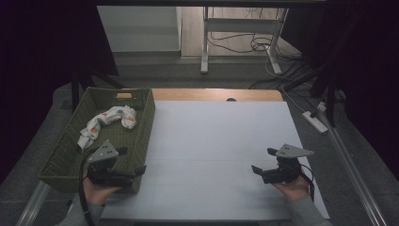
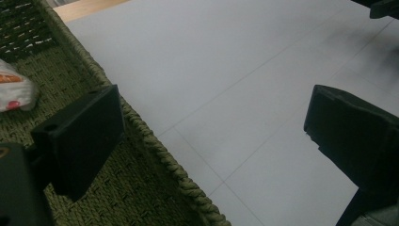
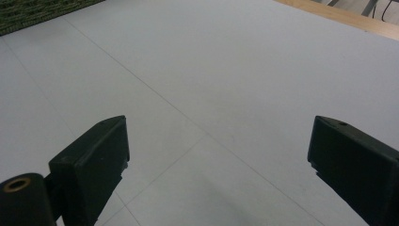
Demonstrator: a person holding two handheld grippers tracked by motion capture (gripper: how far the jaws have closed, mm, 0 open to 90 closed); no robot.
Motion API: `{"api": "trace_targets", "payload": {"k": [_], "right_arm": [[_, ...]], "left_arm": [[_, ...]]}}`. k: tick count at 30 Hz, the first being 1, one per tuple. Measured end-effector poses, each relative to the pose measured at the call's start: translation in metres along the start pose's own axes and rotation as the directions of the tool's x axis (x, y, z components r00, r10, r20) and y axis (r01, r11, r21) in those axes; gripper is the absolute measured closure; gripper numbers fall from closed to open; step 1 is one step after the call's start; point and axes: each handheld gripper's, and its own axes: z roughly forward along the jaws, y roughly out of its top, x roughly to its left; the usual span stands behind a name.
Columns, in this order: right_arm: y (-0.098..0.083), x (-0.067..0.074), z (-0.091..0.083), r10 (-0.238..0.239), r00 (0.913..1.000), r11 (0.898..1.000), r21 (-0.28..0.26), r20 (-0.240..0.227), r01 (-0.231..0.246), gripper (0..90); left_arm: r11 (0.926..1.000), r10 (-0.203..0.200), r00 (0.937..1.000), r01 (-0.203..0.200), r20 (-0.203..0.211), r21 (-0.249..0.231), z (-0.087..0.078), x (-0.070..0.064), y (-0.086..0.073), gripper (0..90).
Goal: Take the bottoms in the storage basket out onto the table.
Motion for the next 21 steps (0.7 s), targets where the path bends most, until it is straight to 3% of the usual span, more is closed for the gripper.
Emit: {"api": "trace_targets", "payload": {"k": [5,21], "right_arm": [[0.000,-0.001,0.000,0.003,1.0000,1.000,-0.001,0.005,-0.003,6.2],[0.000,0.000,0.000,0.006,1.0000,1.000,0.003,0.005,-0.006,6.2]], "left_arm": [[1.0000,0.003,0.9998,-0.003,-0.018,-0.002,-0.001,0.001,0.004,5.6],[0.9999,-0.008,0.9997,0.008,-0.022,-0.010,0.002,0.008,0.015,5.7]]}}
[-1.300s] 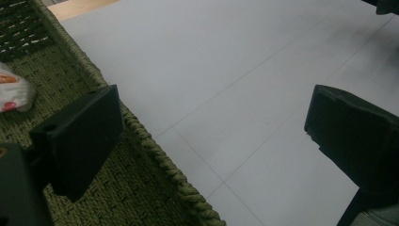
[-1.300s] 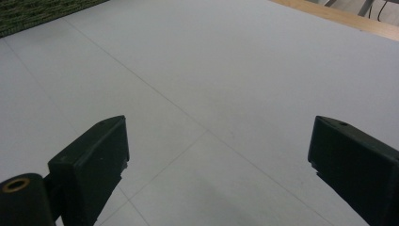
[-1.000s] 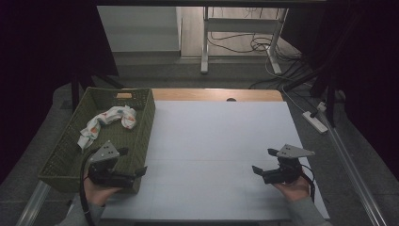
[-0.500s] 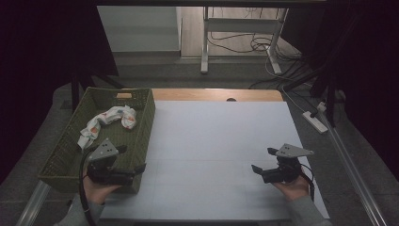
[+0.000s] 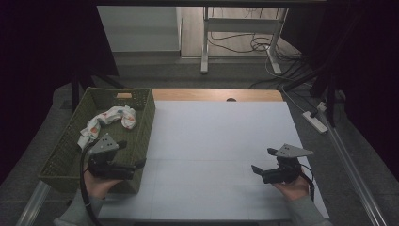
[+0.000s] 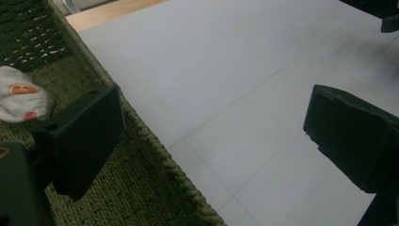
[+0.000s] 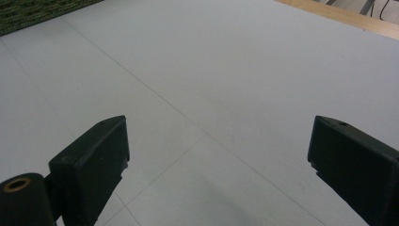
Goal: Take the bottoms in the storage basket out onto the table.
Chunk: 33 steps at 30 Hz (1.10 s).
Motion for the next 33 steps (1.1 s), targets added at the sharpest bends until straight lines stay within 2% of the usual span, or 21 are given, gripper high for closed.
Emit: {"api": "trace_targets", "payload": {"k": [3,8,20,33], "right_arm": [[0.000,0.000,0.000,-0.001,1.0000,1.000,0.001,-0.002,0.001,6.2],[-0.001,-0.002,0.001,0.041,0.9988,0.999,-0.010,-0.027,-0.042,6.2],[-0.003,-0.001,0.002,0.036,0.9993,0.999,0.007,-0.012,-0.036,6.3],[-0.004,0.000,0.003,0.025,0.9996,0.999,0.023,-0.010,-0.025,6.3]], "left_arm": [[1.0000,0.000,1.0000,0.000,-0.006,0.003,0.000,0.001,0.002,5.5],[1.0000,-0.007,1.0000,0.007,0.000,-0.004,0.001,0.005,0.005,5.7],[1.0000,0.005,1.0000,-0.005,0.008,-0.005,0.003,0.010,0.018,6.0],[0.9999,-0.009,0.9999,0.009,-0.006,-0.008,0.004,0.020,0.027,6.8]]}}
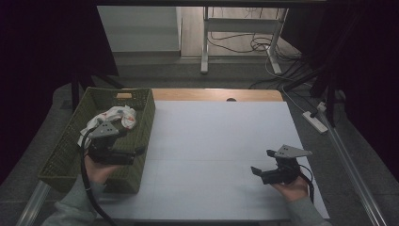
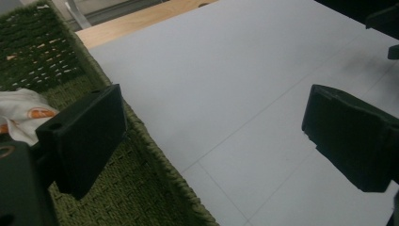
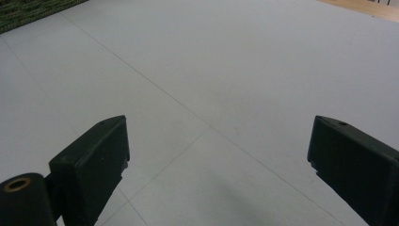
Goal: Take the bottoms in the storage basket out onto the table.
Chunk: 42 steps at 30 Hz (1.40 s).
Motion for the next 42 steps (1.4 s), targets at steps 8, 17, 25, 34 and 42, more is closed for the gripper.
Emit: {"api": "trace_targets", "payload": {"k": [8,17,25,34,42], "right_arm": [[-0.001,0.000,0.001,-0.003,1.0000,1.000,0.002,0.006,0.003,6.3],[-0.001,-0.001,0.001,-0.003,0.9999,1.000,0.005,0.010,0.003,6.4],[-0.002,-0.001,0.001,-0.002,0.9999,1.000,0.006,0.012,0.002,6.4],[-0.002,-0.001,0.001,-0.004,0.9999,1.000,0.012,0.012,0.004,6.4],[-0.002,-0.001,0.001,-0.002,0.9999,1.000,0.011,0.011,0.002,6.4]], "left_arm": [[0.9999,-0.011,0.9998,0.011,-0.018,-0.003,0.000,0.008,0.005,7.2],[0.9999,-0.017,0.9996,0.017,-0.024,0.003,0.002,0.014,0.009,7.2],[0.9996,-0.029,0.9990,0.029,-0.033,0.003,0.004,0.022,0.013,7.6],[0.9993,-0.036,0.9980,0.035,-0.053,-0.012,0.004,0.029,0.019,8.2],[0.9993,-0.037,0.9970,0.037,-0.068,-0.005,0.007,0.037,0.025,8.4]]}}
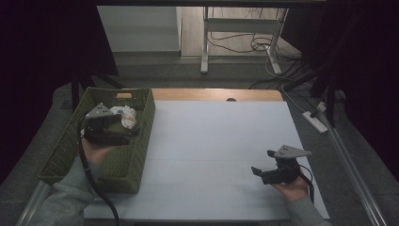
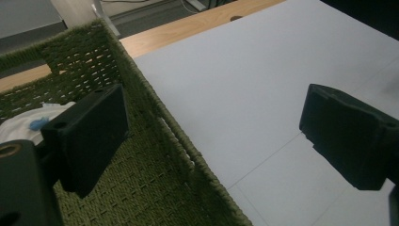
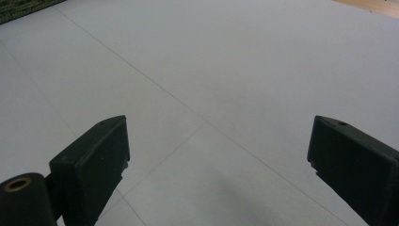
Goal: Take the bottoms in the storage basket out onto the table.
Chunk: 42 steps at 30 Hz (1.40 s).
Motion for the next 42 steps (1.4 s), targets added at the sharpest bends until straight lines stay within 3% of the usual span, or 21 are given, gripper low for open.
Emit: {"api": "trace_targets", "payload": {"k": [11,42], "right_arm": [[0.000,0.000,0.000,0.002,1.0000,1.000,0.002,0.000,-0.002,6.4],[-0.002,-0.001,0.003,0.003,1.0000,1.000,0.021,0.002,-0.003,6.4]], "left_arm": [[0.9999,0.004,0.9996,-0.004,-0.028,0.012,0.003,0.010,0.009,8.8],[0.9986,-0.031,0.9961,0.035,-0.082,0.039,0.014,0.046,0.019,9.0]]}}
